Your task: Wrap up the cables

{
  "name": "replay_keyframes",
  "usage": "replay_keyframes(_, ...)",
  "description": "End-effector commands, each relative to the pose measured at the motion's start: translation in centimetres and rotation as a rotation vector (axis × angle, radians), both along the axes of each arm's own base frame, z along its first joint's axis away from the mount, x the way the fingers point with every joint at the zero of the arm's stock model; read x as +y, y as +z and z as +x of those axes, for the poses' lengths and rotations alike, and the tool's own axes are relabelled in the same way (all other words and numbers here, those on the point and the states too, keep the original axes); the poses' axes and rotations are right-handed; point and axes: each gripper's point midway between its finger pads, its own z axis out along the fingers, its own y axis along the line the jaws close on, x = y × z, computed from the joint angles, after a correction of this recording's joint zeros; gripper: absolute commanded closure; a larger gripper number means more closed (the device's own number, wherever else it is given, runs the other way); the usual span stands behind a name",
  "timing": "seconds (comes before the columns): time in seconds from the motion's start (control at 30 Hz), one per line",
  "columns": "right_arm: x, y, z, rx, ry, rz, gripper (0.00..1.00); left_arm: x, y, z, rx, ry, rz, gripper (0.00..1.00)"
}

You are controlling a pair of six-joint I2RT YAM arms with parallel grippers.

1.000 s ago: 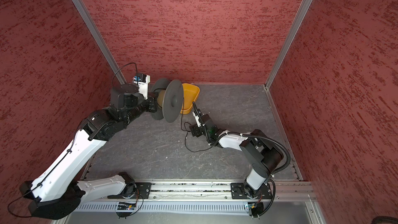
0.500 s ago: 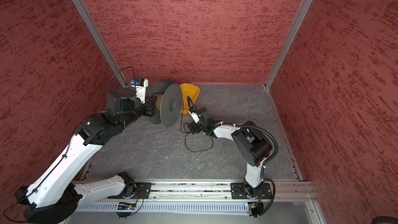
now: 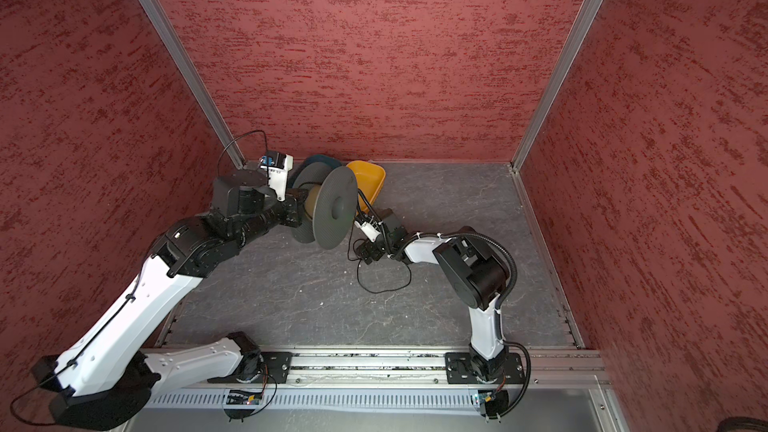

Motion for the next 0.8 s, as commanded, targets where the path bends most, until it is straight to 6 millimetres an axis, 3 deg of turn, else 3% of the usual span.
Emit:
replay_keyframes(0.0,2.7,2.3,0.6,-0.016,0.071,0.137,0.02,-1.3,3.9,0.2,-0.103,-0.033,-0.113,0.99)
replay_keyframes(0.17,4.4,3.1,0.0,0.034,0.102,0.274,0.02,-2.2,4.2,-0.2,-0.115,-0.066,-0.118,0.99)
replay_keyframes(0.43,5.9,4.6,-0.4,0.110,0.115,0.441,0.03,-2.1,4.8,-0.9,-0.135,-0.069,-0.136,0.99)
replay_keyframes(0.57,5.1,4.9,0.2,0.125,0.037,0.441,0.09,-1.1,5.0,-0.8,-0.147,-0.029,-0.117,0.99)
replay_keyframes(0.77,1.7,6.1,0.6,0.196,-0.102,0.489,0.20,-0.2,5.7,-0.7,-0.170,0.009,-0.105,0.99)
